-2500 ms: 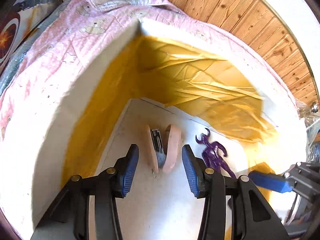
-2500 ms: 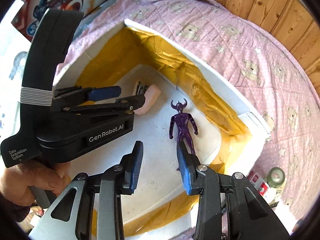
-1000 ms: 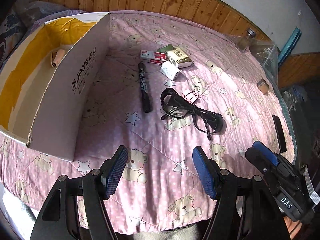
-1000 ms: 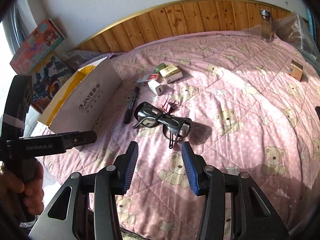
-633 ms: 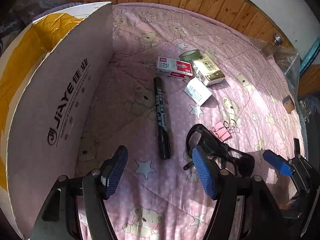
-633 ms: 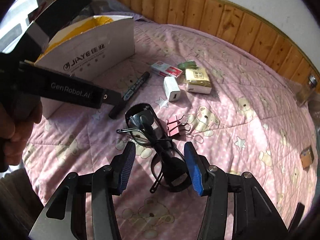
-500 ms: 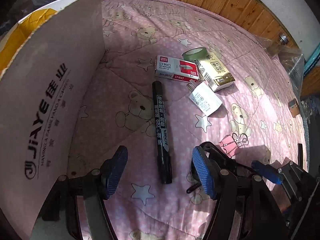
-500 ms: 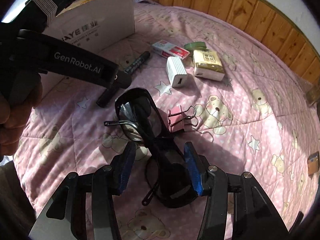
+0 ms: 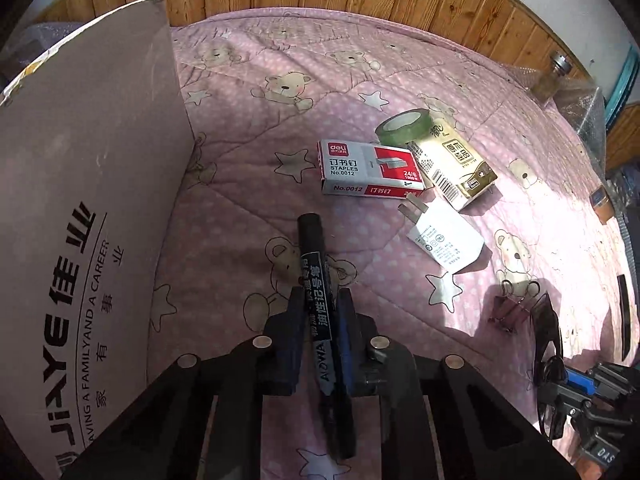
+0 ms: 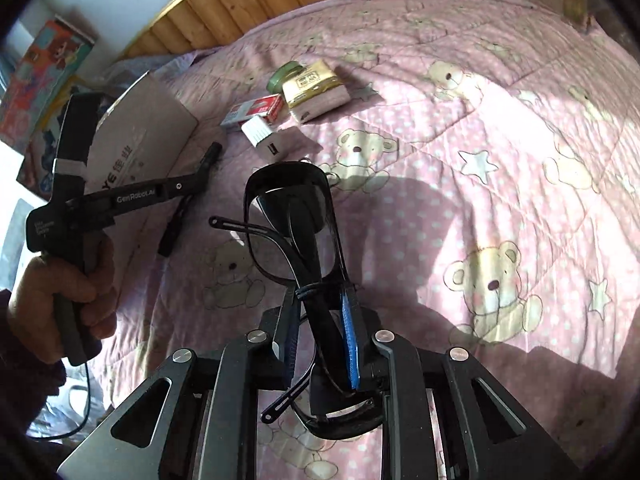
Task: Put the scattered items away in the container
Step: 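Lift the glasses and marker and carry both tools toward the box, then lower the glasses and marker into the box and open both tools, then withdraw both tools from the box and move the right tool toward the pink binder clip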
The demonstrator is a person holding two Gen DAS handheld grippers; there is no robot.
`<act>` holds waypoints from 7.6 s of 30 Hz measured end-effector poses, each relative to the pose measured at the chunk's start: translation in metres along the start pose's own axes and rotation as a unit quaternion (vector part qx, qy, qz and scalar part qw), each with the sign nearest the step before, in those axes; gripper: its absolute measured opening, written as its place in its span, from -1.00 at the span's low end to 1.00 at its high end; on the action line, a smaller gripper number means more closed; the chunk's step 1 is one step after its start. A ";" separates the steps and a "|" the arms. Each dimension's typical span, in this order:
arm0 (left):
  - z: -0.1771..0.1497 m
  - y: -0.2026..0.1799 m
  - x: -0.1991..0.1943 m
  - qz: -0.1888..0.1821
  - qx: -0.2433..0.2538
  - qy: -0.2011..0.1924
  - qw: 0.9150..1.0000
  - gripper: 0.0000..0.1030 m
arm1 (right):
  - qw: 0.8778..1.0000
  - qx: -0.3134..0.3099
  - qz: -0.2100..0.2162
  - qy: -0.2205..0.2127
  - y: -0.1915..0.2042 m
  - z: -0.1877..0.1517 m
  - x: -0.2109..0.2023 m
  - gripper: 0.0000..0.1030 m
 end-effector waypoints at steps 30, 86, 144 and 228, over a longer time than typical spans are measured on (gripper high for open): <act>-0.061 -0.031 -0.113 -0.079 0.007 -0.054 0.995 -0.72 | 0.996 0.061 0.018 -0.068 0.031 -0.044 -0.084 -0.62; -0.098 0.101 -0.307 -0.126 -0.106 -0.219 0.962 -0.72 | 0.968 -0.197 0.088 -0.127 0.283 -0.003 -0.151 -0.62; 0.037 0.239 -0.194 -0.064 -0.236 -0.107 0.964 -0.72 | 0.981 -0.137 0.135 0.040 0.357 0.171 0.044 -0.61; 0.010 0.185 -0.214 0.067 -0.113 -0.076 0.988 -0.35 | 0.973 -0.206 0.104 0.009 0.336 0.110 -0.029 -0.26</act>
Point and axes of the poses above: each gripper's, at about its wrist camera, not at the fingertips, and x roughly the way its jaws point, y to its left, z to its top, the point moved 9 cm from there along x, roughly the way its jaws point, and after that the axes turned 7 degrees about -x, right-handed, at the moved point
